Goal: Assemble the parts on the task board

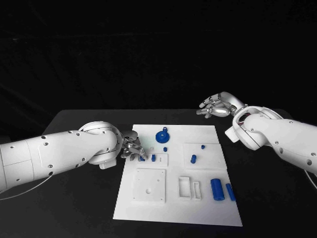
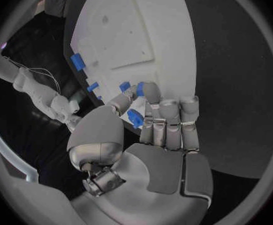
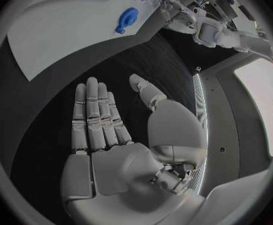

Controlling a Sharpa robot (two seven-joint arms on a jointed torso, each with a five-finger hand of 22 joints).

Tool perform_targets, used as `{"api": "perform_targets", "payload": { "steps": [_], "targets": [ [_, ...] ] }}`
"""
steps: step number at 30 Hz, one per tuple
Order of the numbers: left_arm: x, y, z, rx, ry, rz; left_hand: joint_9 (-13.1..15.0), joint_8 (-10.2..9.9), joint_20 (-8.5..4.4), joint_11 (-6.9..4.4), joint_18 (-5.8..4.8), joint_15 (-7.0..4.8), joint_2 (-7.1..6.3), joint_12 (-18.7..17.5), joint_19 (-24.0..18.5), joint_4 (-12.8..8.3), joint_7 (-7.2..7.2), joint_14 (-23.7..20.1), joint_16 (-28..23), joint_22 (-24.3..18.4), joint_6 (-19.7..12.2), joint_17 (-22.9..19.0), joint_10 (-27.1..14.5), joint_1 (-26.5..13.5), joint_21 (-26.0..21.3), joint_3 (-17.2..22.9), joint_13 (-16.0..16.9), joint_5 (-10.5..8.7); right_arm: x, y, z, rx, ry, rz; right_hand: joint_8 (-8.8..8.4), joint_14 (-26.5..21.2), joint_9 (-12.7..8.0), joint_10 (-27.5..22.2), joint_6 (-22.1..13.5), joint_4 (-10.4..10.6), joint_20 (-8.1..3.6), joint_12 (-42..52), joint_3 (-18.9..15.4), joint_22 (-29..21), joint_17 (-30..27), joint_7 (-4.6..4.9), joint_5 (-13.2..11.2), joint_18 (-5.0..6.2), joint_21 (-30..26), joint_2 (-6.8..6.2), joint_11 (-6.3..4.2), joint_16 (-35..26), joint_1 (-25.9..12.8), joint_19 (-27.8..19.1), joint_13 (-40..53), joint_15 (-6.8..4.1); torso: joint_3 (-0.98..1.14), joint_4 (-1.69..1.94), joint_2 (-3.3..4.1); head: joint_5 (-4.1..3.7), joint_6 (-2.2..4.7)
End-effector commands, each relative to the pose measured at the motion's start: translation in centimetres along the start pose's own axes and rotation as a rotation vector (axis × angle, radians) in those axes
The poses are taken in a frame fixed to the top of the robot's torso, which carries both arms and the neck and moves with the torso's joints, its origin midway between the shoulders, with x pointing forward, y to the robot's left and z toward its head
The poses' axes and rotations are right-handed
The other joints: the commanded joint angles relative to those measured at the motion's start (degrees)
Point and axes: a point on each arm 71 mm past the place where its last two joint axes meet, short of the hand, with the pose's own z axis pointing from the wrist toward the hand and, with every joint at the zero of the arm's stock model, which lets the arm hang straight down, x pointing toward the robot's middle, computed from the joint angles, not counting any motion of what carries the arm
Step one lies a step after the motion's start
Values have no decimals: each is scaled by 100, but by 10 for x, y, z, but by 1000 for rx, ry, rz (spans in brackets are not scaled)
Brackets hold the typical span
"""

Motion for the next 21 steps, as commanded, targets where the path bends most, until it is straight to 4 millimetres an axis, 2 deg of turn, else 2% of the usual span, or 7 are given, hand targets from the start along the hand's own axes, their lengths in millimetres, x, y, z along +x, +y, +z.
{"api": "perform_targets", "payload": {
  "steps": [1,5,8,14,19,20,21],
  "targets": [
    [14,-1,2,-4,63,28,-10,15,-739,-211,86,-317,-72,39,25,26,-56,298,36,7,99,9,235,11,31,7,12,-39,1,1,0,-11,11,0,19,-31,-7,-43,-50,-3,5,-19,-13,8,8,-2,38,40,-29,10,15,-29,18,-28,-7,5,-1,0,1,-1,-1],
    [14,-1,2,-1,62,27,-19,24,-740,-214,90,-320,-113,51,29,56,-59,300,47,9,103,14,234,-3,39,-3,24,-59,1,1,0,-11,11,0,19,-31,-7,-43,-50,-2,6,-18,-13,8,9,-2,38,40,-29,11,16,-30,17,-28,-8,5,-2,1,1,-6,4],
    [14,-1,2,-1,58,25,-42,35,-740,-216,97,-323,-265,61,29,183,-61,292,54,6,100,16,222,-72,42,-25,39,-102,1,1,0,-10,11,0,19,-31,-8,-43,-50,-1,6,-18,-14,9,10,-1,39,40,-29,11,16,-30,17,-28,-9,5,-3,0,0,-5,4],
    [13,-1,3,-3,50,21,-59,42,-743,-217,105,-325,-396,64,29,300,-62,287,53,2,94,14,216,-136,41,-39,47,-179,1,1,0,-11,12,0,19,-31,-8,-43,-50,-1,6,-18,-14,9,11,-1,40,40,-29,11,16,-31,16,-29,-9,5,-2,0,1,-9,7],
    [12,0,3,-4,47,20,-62,45,-743,-217,107,-326,-409,65,29,315,-62,287,53,1,94,14,215,-137,42,-37,48,-187,1,0,0,-10,12,0,19,-31,-8,-43,-50,-1,6,-18,-14,9,11,-1,40,40,-29,11,16,-31,15,-29,-10,5,-1,0,0,-14,-4],
    [12,0,3,-5,46,20,-67,43,-738,-214,102,-323,-515,61,27,387,-58,282,50,-1,87,12,210,-234,40,-84,48,-261,1,0,0,-10,12,0,20,-31,-8,-43,-50,0,6,-18,-15,9,11,-1,40,40,-30,11,16,-31,15,-29,-10,5,-1,0,0,-15,-5],
    [12,0,3,-4,46,20,-68,43,-737,-213,100,-322,-543,61,27,406,-57,281,49,-2,85,12,208,-260,40,-96,48,-281,1,0,0,-10,12,0,20,-31,-8,-43,-50,0,7,-18,-15,9,11,-1,40,41,-30,11,16,-31,14,-29,-10,5,0,0,0,-16,-7]
  ]
}}
